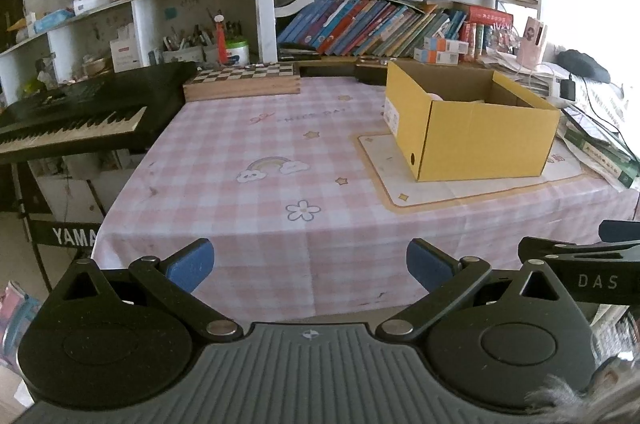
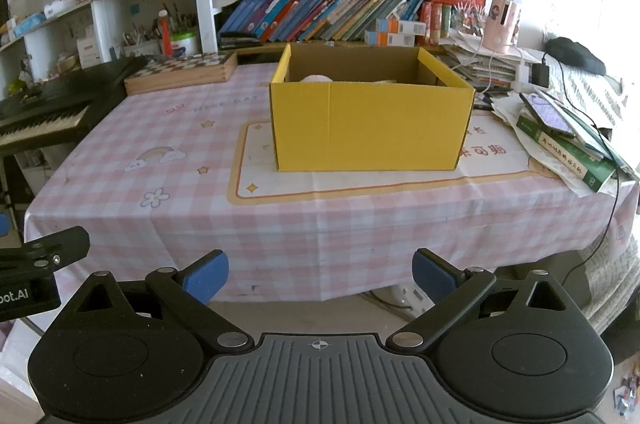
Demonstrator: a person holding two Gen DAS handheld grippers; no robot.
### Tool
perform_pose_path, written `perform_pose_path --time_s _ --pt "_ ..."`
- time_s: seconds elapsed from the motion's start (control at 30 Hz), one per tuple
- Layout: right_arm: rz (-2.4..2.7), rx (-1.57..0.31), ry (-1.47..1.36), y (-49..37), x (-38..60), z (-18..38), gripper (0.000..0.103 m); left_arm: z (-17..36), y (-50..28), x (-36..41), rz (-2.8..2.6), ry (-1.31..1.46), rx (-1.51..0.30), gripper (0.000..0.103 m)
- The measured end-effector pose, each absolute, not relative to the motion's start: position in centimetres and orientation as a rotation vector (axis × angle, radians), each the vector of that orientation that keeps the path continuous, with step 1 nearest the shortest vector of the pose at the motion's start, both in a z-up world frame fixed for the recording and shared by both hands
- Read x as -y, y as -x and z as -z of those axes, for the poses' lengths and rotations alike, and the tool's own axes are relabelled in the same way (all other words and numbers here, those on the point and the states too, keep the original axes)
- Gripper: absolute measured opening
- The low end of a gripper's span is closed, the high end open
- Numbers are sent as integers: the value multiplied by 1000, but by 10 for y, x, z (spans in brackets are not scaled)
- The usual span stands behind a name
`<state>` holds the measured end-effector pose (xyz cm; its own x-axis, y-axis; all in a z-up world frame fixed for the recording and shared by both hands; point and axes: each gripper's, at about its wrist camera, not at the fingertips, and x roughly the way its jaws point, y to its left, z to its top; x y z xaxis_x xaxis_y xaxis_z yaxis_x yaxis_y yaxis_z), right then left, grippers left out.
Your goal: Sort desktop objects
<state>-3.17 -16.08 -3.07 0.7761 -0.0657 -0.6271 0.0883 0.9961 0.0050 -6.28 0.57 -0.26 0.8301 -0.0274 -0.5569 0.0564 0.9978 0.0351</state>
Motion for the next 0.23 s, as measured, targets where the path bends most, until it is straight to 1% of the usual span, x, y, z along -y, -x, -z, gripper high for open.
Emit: perform_pose_path --time_s 0.23 --pt "79 -686 -34 27 162 34 100 3 59 -7 35 -56 -602 103"
